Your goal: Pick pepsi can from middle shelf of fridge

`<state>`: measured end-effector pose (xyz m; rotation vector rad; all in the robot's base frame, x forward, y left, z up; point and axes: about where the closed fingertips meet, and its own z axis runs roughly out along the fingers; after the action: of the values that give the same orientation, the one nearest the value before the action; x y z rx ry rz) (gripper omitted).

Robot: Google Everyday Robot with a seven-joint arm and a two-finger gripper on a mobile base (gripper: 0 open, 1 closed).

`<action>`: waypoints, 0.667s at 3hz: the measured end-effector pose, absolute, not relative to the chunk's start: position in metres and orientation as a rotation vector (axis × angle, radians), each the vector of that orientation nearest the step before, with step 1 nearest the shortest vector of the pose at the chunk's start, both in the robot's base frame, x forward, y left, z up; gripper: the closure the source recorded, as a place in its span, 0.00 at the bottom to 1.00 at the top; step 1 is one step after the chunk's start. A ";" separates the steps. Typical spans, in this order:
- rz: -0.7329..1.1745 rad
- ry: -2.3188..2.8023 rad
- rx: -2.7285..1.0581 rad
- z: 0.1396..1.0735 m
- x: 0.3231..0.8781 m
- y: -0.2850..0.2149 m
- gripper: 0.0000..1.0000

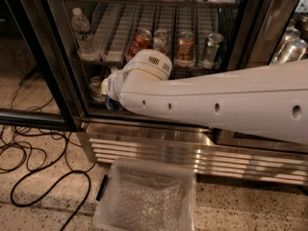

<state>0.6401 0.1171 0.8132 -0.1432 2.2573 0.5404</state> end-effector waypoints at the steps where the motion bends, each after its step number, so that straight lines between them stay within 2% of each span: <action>1: 0.477 2.368 -0.053 0.790 0.605 0.097 1.00; 2: 0.445 2.378 -0.081 0.786 0.604 0.094 1.00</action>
Offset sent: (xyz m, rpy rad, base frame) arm -0.0299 -0.0172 -0.0196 -0.0311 0.0914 -0.0613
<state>0.6039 0.0938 0.7863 -0.0809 2.3781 0.4446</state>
